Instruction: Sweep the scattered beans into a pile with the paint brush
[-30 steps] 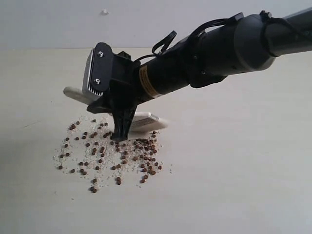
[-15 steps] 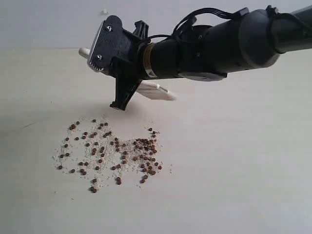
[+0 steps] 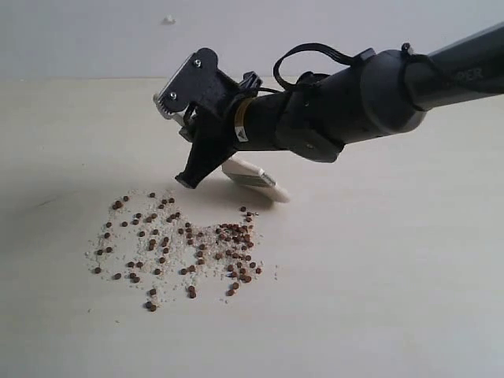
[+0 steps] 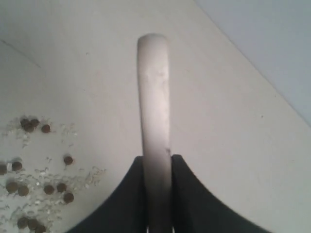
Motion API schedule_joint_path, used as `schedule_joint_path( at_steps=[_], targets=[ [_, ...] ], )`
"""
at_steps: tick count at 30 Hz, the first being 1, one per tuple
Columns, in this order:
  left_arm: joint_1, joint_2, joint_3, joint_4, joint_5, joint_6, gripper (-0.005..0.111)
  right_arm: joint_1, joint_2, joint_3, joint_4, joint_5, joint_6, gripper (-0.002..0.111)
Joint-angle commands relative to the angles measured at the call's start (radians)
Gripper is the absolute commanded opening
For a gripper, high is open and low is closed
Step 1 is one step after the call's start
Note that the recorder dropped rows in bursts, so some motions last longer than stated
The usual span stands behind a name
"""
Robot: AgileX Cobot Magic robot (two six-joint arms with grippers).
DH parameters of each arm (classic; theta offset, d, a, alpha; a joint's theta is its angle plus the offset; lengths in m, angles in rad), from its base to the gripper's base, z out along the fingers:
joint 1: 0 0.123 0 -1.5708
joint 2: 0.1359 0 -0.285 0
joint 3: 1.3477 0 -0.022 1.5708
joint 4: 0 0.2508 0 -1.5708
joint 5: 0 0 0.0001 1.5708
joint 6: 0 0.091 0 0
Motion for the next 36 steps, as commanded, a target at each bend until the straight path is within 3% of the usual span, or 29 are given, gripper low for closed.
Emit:
schedule_joint_path(
  at_steps=[1, 13, 21, 26, 30, 36],
  targets=[
    [-0.006, -0.007, -0.001, 0.006, -0.002, 0.0, 0.0, 0.003, 0.003, 0.018, 0.021, 0.009, 0.198, 0.0],
    [-0.006, -0.007, -0.001, 0.008, -0.002, 0.0, 0.0, 0.003, 0.001, 0.018, 0.021, -0.049, 0.422, 0.0],
    [-0.006, -0.007, -0.001, 0.008, -0.002, 0.0, 0.0, 0.003, -0.072, 0.016, 0.022, -0.086, 0.253, 0.0],
    [-0.006, -0.007, -0.001, 0.008, -0.002, 0.0, 0.0, 0.003, -0.122, 0.016, 0.022, -0.102, 0.012, 0.0],
    [-0.006, -0.007, -0.001, 0.008, -0.002, 0.0, 0.0, 0.003, -0.149, 0.016, 0.034, -0.131, -0.021, 0.0],
    [-0.006, -0.007, -0.001, 0.008, -0.002, 0.0, 0.0, 0.008, -0.143, 0.016, -0.155, -0.397, 0.01, 0.0]
  ],
)
